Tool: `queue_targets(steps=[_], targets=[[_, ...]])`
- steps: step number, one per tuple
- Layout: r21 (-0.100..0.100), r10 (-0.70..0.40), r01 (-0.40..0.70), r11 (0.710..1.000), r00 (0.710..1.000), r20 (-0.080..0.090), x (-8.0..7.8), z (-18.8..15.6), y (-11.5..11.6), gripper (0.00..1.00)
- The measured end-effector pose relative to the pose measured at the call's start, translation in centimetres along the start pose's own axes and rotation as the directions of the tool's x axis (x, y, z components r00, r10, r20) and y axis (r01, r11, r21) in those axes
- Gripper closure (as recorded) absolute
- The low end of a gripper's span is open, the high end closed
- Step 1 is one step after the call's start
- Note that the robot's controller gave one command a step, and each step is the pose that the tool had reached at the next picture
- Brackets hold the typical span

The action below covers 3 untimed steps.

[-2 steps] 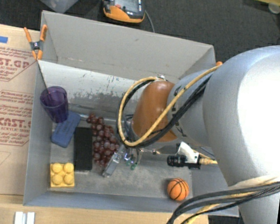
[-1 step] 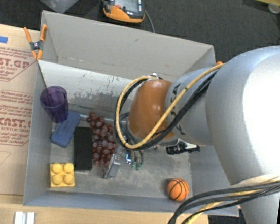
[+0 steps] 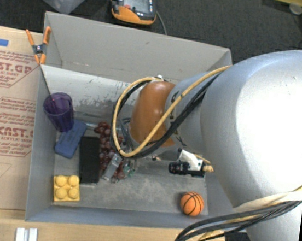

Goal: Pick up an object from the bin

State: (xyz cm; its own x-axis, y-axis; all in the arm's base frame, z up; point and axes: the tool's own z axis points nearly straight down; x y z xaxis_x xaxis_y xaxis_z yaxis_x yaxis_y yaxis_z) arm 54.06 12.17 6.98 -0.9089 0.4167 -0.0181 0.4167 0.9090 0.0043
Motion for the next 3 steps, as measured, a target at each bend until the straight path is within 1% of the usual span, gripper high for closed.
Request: queue_targets(steps=[1, 2, 3], targets=[[0.0, 0.0, 0.0, 1.0, 1.0, 0.0, 0.0, 0.0, 0.0, 1.0], [0.004, -0.164, 0.164, 0.987, 0.987, 0.001, -0.3, -0.9, 3.9, 1.0], [0.0, -0.113, 0.113, 0.994, 0.994, 0.0, -0.1, -0.6, 2.6, 1.0]])
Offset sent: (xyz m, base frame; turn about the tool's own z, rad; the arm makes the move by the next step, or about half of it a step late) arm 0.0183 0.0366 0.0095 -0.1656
